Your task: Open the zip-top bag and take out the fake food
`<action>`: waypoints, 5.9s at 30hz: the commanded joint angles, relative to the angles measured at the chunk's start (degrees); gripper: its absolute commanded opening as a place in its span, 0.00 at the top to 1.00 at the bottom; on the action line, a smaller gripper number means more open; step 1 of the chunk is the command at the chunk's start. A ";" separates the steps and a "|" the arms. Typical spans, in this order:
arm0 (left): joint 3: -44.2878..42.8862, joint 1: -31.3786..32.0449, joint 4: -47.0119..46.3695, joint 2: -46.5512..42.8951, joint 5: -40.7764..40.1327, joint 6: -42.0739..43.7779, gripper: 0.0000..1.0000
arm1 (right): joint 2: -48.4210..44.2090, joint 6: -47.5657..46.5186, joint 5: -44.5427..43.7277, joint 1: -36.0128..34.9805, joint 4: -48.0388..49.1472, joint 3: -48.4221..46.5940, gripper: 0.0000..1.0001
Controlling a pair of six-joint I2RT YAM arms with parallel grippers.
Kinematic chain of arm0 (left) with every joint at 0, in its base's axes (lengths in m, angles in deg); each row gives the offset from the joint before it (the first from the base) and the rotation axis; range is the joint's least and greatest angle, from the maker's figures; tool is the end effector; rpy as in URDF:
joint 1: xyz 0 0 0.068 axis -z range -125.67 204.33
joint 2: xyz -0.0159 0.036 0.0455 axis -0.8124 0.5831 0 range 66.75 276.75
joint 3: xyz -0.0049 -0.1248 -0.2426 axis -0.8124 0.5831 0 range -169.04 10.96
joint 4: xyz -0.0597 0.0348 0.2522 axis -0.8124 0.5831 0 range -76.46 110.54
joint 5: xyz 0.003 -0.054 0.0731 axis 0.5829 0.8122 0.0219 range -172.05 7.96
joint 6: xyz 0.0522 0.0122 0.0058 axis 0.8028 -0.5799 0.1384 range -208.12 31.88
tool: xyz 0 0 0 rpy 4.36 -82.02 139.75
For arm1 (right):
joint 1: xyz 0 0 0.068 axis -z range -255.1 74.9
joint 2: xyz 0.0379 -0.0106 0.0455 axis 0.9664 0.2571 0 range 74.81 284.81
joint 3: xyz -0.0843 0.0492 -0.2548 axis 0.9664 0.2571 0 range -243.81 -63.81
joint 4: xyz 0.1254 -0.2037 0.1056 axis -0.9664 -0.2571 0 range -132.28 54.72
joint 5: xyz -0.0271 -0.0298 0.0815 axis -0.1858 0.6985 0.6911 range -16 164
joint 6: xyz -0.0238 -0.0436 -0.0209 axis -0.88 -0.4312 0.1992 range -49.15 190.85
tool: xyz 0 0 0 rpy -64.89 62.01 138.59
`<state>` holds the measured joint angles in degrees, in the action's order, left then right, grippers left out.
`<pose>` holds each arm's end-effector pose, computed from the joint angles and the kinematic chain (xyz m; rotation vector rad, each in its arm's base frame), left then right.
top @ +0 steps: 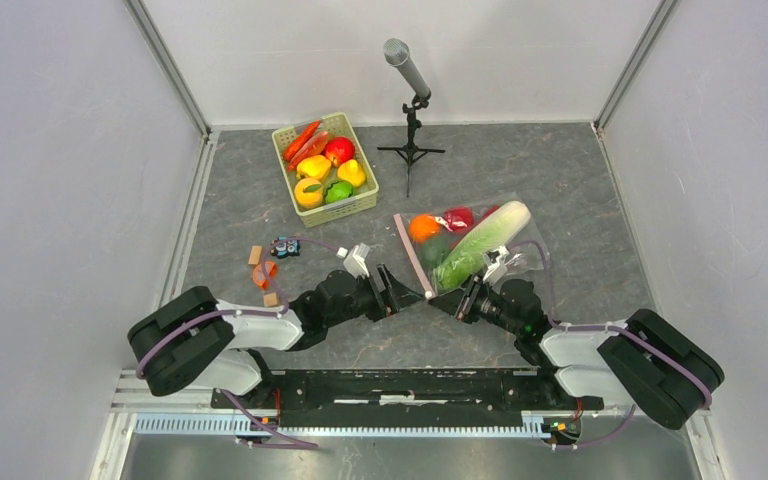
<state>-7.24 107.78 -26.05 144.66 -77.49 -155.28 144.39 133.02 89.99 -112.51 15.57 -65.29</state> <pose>0.1424 -0.1969 0.1528 -0.2041 2.2156 -1.3936 0.1356 0.1161 0.1240 0.2406 2.1208 1.3869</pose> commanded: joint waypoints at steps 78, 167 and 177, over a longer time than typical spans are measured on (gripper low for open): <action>-2.28 1.04 -35.20 21.21 -1.70 -8.48 0.82 | -7.55 -3.91 2.62 -0.14 -1.33 5.34 0.63; -2.58 -12.75 -25.54 27.56 -5.21 -1.66 0.73 | -59.30 -17.64 -4.39 0.23 -74.82 -3.43 1.00; -3.21 -7.67 -30.81 27.14 1.24 -6.82 0.24 | -51.91 -21.11 -5.63 0.23 -74.33 -7.04 1.00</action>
<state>-9.55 96.83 -53.31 171.92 -78.43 -160.44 90.60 113.77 85.47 -112.12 -57.26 -70.36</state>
